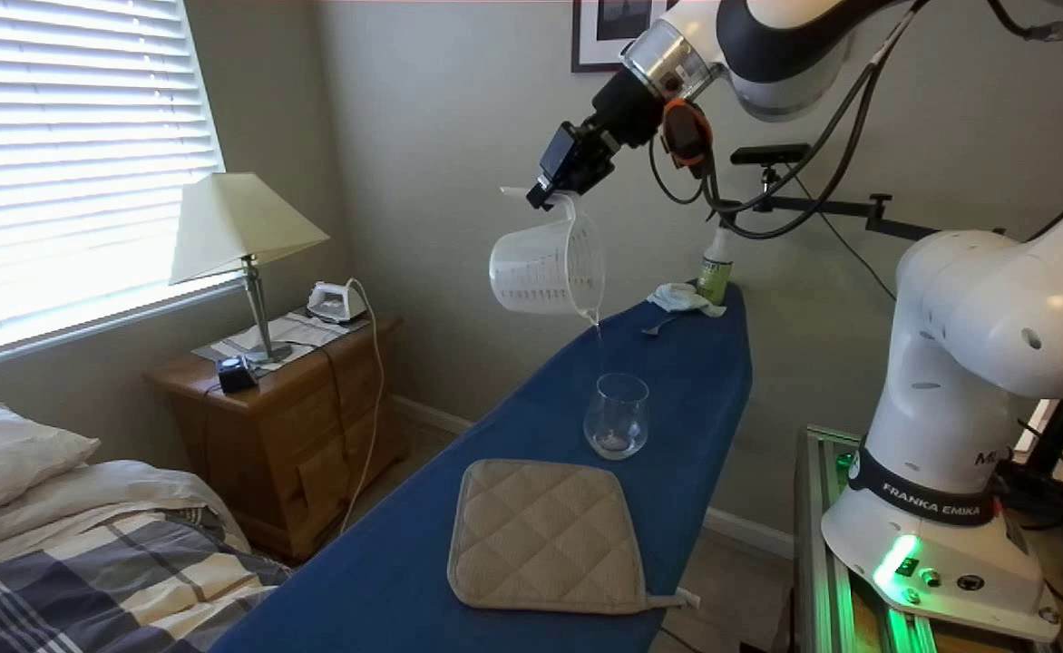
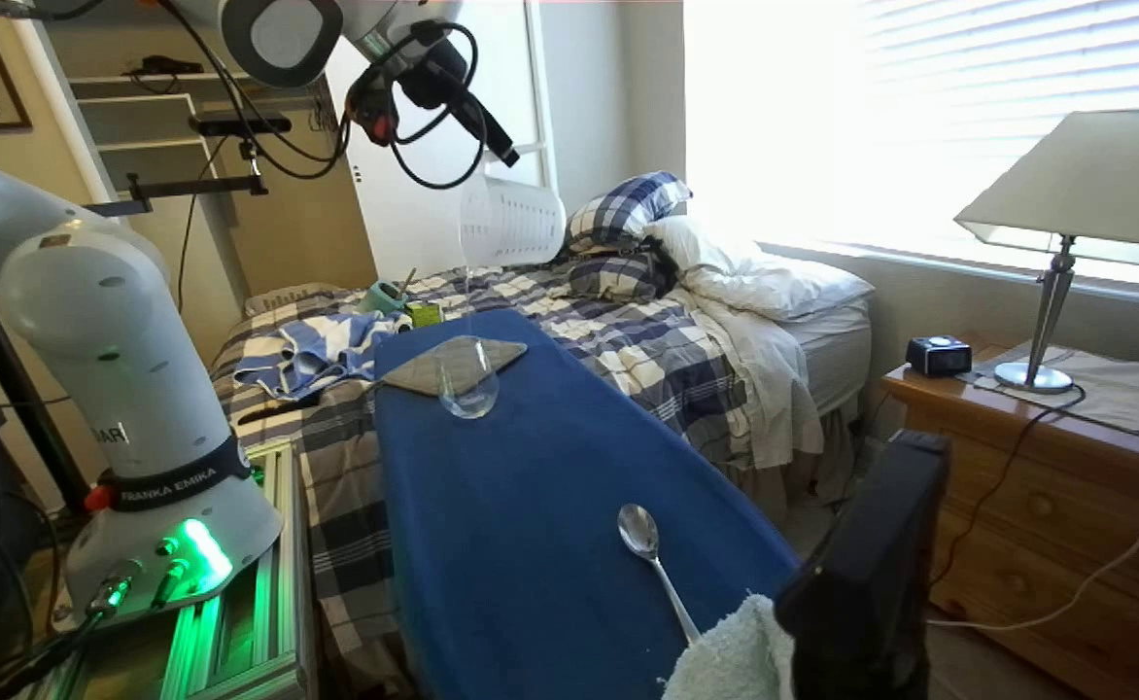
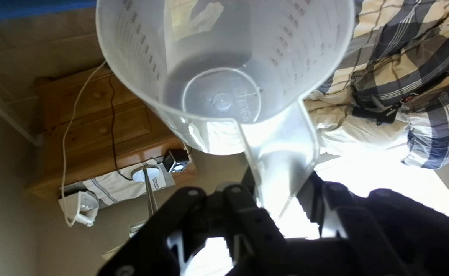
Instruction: Pour the contents from the jar into the cup
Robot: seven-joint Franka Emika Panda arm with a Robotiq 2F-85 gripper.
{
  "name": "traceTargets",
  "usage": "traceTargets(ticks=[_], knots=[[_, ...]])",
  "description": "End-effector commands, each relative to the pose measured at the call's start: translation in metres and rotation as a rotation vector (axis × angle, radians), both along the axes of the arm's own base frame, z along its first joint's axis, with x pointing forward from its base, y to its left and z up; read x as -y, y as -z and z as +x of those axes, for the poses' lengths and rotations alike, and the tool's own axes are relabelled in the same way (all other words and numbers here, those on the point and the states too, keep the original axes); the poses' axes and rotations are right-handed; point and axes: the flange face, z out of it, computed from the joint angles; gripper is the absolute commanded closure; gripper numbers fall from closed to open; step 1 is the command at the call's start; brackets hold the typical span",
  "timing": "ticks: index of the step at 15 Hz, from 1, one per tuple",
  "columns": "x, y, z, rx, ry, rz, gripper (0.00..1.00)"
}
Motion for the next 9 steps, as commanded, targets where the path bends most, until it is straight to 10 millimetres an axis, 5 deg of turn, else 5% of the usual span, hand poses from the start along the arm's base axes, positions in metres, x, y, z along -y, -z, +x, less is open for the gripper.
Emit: traceTargets(ticks=[1, 9], knots=[[0.001, -0.007, -0.004, 0.033, -0.006, 0.001, 0.91], [0.01, 0.004, 0.0, -0.016, 0.037, 0.011, 0.91]])
